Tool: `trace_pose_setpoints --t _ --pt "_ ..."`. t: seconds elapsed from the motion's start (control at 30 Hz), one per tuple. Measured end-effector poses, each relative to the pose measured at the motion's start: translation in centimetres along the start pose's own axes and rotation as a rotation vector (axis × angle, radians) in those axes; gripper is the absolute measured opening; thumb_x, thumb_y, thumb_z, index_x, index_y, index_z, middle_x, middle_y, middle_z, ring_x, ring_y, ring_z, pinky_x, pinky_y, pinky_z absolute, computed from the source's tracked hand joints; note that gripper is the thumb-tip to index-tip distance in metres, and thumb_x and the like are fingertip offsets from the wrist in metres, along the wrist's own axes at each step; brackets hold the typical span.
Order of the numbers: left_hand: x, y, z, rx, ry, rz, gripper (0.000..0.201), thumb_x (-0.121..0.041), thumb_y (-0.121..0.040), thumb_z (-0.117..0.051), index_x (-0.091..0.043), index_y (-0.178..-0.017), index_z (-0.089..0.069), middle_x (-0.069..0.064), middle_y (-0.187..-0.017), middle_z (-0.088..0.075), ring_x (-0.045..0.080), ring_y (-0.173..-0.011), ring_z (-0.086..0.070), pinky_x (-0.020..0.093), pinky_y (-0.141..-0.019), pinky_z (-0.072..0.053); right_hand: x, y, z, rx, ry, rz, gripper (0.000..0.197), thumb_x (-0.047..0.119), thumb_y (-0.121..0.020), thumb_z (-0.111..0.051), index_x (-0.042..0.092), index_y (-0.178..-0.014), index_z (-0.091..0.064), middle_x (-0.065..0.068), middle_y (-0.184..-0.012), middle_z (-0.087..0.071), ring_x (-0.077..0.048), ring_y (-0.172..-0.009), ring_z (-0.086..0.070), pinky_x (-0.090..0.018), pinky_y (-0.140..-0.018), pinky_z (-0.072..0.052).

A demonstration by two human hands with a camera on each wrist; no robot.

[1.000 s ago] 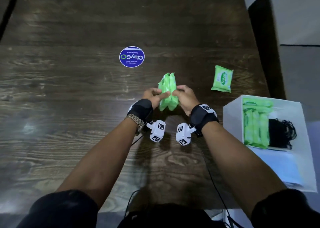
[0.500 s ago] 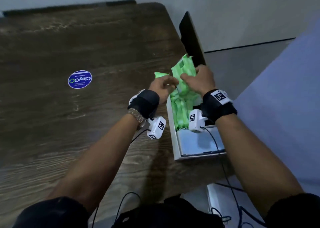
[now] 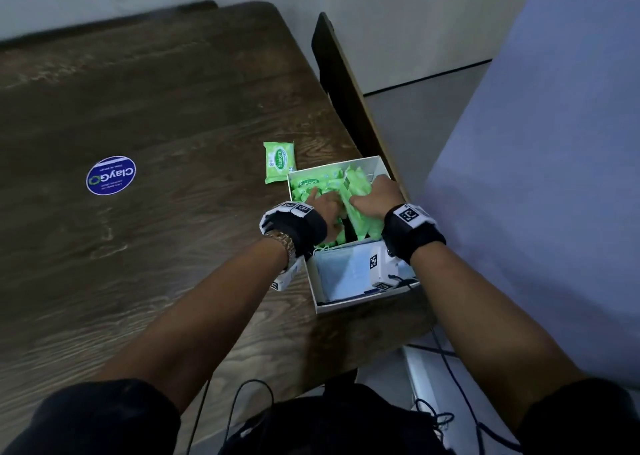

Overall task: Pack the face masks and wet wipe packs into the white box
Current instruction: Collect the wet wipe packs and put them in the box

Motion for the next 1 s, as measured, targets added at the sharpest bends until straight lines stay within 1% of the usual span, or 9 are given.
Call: trace_pose_setpoints --t 0.1,0.17,0.4,0.6,0.67,0.77,0.83,0.9,1.0 --pt "0.7 0.3 0.4 -0.040 0.101 -0.029 0.033 -0.026 -0.085 -0.065 -0.020 -0.117 -0.068 0.001 -0.128 -0.053 0.023 -0.122 -0.052 0.038 -0.108 -0.037 0.4 -0.7 -1.1 0.046 0.064 -0.012 0.048 0.032 -0.080 -0.070 0.009 -0.120 -0.059 -0.015 -0.128 -0.062 -0.034 -0.117 -0.060 -0.034 -0.091 -0.051" --pt "0.9 0.4 0.4 -0.056 0.148 -0.035 0.031 -0.026 -0.084 -0.067 -0.019 -0.114 -0.070 0.000 -0.124 -0.055 0.021 -0.114 -0.056 0.033 -0.098 -0.046 1.0 -1.3 -1.7 0.076 0.103 -0.015 0.052 0.030 -0.081 -0.070 0.008 -0.126 -0.055 -0.016 -0.133 -0.058 -0.034 -0.118 -0.059 -0.034 -0.092 -0.051" --pt "1.0 0.4 0.4 -0.102 0.207 -0.049 0.027 -0.024 -0.082 -0.070 -0.020 -0.109 -0.072 0.001 -0.120 -0.060 0.023 -0.111 -0.057 0.030 -0.095 -0.046 2.7 -2.6 -2.0 0.067 0.093 -0.045 0.061 0.020 -0.085 -0.068 0.005 -0.139 -0.043 -0.017 -0.140 -0.051 -0.036 -0.126 -0.053 -0.038 -0.098 -0.049" --pt "1.1 0.5 0.6 -0.130 0.247 -0.060 0.027 -0.020 -0.082 -0.072 -0.011 -0.107 -0.073 0.004 -0.119 -0.062 0.024 -0.109 -0.057 0.026 -0.090 -0.042 0.9 -1.1 -4.7 0.105 0.055 -0.130 0.085 0.023 -0.089 -0.067 0.000 -0.151 -0.013 -0.021 -0.148 -0.042 -0.036 -0.134 -0.045 -0.037 -0.102 -0.042" --pt "1.3 0.8 1.2 -0.145 0.274 -0.082 0.025 -0.017 -0.079 -0.074 -0.010 -0.102 -0.074 0.004 -0.114 -0.065 0.024 -0.105 -0.059 0.024 -0.087 -0.042 0.3 -0.8 -5.3 0.142 0.108 -0.126 0.078 0.033 -0.091 -0.063 0.001 -0.148 -0.020 -0.021 -0.145 -0.044 -0.037 -0.131 -0.048 -0.039 -0.099 -0.044" --pt "2.3 0.7 2.7 -0.218 0.375 0.012 0.023 -0.008 -0.079 -0.071 -0.008 -0.102 -0.068 0.006 -0.111 -0.062 0.025 -0.103 -0.059 0.021 -0.081 -0.042 0.5 -0.5 -5.4 0.238 0.222 -0.091 0.063 0.044 -0.098 -0.048 -0.001 -0.141 -0.038 -0.021 -0.139 -0.051 -0.036 -0.122 -0.055 -0.038 -0.091 -0.047" --pt "1.9 0.7 3.8 -0.265 0.426 -0.016 0.037 -0.001 -0.081 -0.064 -0.009 -0.116 -0.059 0.008 -0.122 -0.056 0.028 -0.111 -0.055 0.028 -0.087 -0.046 1.4 -0.2 -5.4 0.332 0.266 -0.029 0.049 0.034 -0.105 -0.034 0.002 -0.139 -0.047 -0.020 -0.140 -0.052 -0.033 -0.123 -0.055 -0.036 -0.093 -0.046" --pt "0.7 0.5 4.0 -0.216 0.358 -0.113 0.060 0.008 -0.080 -0.056 -0.013 -0.135 -0.049 0.007 -0.144 -0.044 0.027 -0.129 -0.046 0.034 -0.100 -0.045 1.8 -0.2 -4.9 0.359 0.318 0.013 0.047 0.027 -0.107 -0.027 0.002 -0.143 -0.044 -0.020 -0.147 -0.047 -0.032 -0.130 -0.050 -0.038 -0.103 -0.043" --pt "-0.2 0.4 1.4 0.034 0.114 -0.153 0.071 -0.002 -0.090 -0.050 -0.017 -0.152 -0.021 0.002 -0.160 -0.016 0.022 -0.146 -0.020 0.042 -0.117 -0.023 2.0 -0.1 -4.4 0.376 0.401 0.040 0.042 0.015 -0.106 -0.031 0.001 -0.143 -0.042 -0.020 -0.145 -0.047 -0.032 -0.129 -0.051 -0.038 -0.104 -0.045"
Point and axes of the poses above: each hand's wrist, its own y-axis away from the middle knuckle, its own z-axis out of the back of the hand, x = y × z, the point moved 8 cm from there along -y, towards the middle knuckle
